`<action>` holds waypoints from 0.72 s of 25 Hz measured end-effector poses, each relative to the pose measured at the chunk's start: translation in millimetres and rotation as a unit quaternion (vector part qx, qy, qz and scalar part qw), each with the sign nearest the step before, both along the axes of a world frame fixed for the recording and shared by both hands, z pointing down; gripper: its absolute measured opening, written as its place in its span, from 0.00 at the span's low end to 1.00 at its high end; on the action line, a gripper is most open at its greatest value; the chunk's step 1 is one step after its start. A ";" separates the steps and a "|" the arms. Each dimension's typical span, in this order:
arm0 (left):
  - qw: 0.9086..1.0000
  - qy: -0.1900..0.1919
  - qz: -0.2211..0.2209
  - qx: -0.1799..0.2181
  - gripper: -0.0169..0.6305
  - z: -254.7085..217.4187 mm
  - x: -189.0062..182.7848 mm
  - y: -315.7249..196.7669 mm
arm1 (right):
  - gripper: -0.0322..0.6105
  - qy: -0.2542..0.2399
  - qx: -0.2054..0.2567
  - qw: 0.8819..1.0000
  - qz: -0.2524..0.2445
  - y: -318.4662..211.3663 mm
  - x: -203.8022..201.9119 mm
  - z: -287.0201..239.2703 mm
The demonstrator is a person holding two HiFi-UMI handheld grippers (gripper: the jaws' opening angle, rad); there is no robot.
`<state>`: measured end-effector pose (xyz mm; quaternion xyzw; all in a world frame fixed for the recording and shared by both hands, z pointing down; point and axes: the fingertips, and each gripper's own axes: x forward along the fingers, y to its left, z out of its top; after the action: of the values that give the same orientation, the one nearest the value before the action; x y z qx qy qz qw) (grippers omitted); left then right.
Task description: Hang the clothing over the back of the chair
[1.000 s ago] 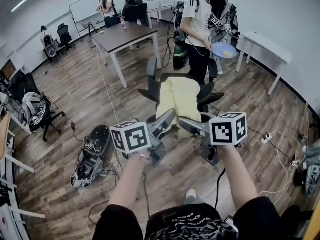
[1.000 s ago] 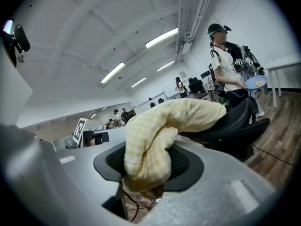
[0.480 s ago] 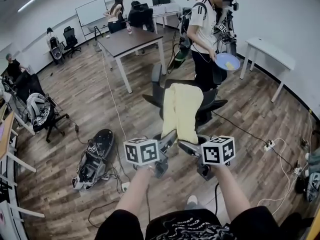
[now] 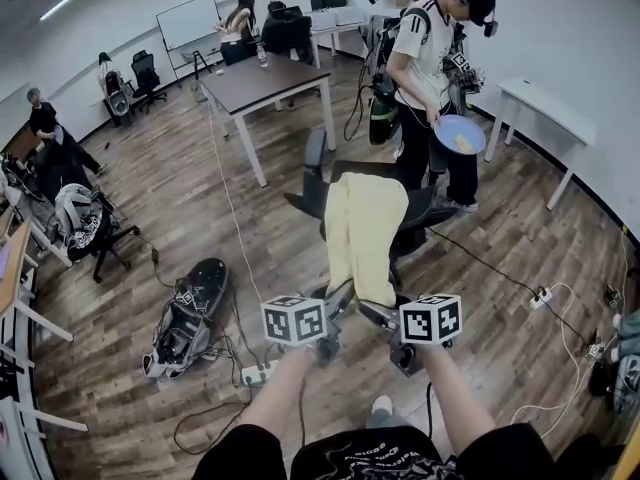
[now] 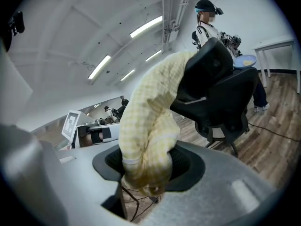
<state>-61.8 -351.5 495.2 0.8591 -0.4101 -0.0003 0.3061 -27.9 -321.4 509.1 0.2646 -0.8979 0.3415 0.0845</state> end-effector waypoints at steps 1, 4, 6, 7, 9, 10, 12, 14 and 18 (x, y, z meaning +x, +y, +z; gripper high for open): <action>1.000 -0.004 -0.004 -0.002 0.09 4.2 -1.6 -1.5 | 0.35 0.001 -0.002 1.000 -0.002 -0.5 -0.6 3.2; 1.000 -0.007 -0.015 -0.006 0.09 13.6 -6.1 -2.9 | 0.35 0.004 -0.005 1.000 -0.007 -2.2 -1.3 13.1; 1.000 -0.004 -0.024 -0.011 0.09 19.5 -7.5 -4.0 | 0.36 0.007 -0.012 1.000 -0.005 -5.4 -0.6 21.2; 1.000 -0.001 -0.027 -0.015 0.09 22.4 -7.7 -5.1 | 0.37 0.006 -0.016 1.000 -0.004 -7.1 -1.0 24.9; 0.999 0.006 -0.033 -0.022 0.09 26.9 -5.6 -8.1 | 0.38 0.003 -0.023 1.000 0.002 -10.9 -0.5 31.9; 0.999 0.008 -0.036 -0.025 0.09 28.7 -3.7 -10.2 | 0.38 0.003 -0.025 1.000 0.006 -13.0 0.7 35.3; 0.999 0.007 -0.046 -0.025 0.09 32.1 -0.2 -14.9 | 0.39 0.004 -0.028 1.000 0.014 -17.4 3.5 40.9; 0.998 0.004 -0.059 -0.024 0.09 35.4 0.9 -18.2 | 0.40 0.010 -0.030 0.999 0.022 -21.6 4.9 46.5; 0.996 -0.002 -0.082 -0.029 0.16 42.2 -0.1 -25.8 | 0.47 0.049 -0.027 0.998 0.027 -32.7 6.2 58.3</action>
<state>-61.9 -377.2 537.4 0.8133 -0.4795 -0.0119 0.3293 -21.7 -354.0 567.4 0.3027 -0.8756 0.3544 0.1267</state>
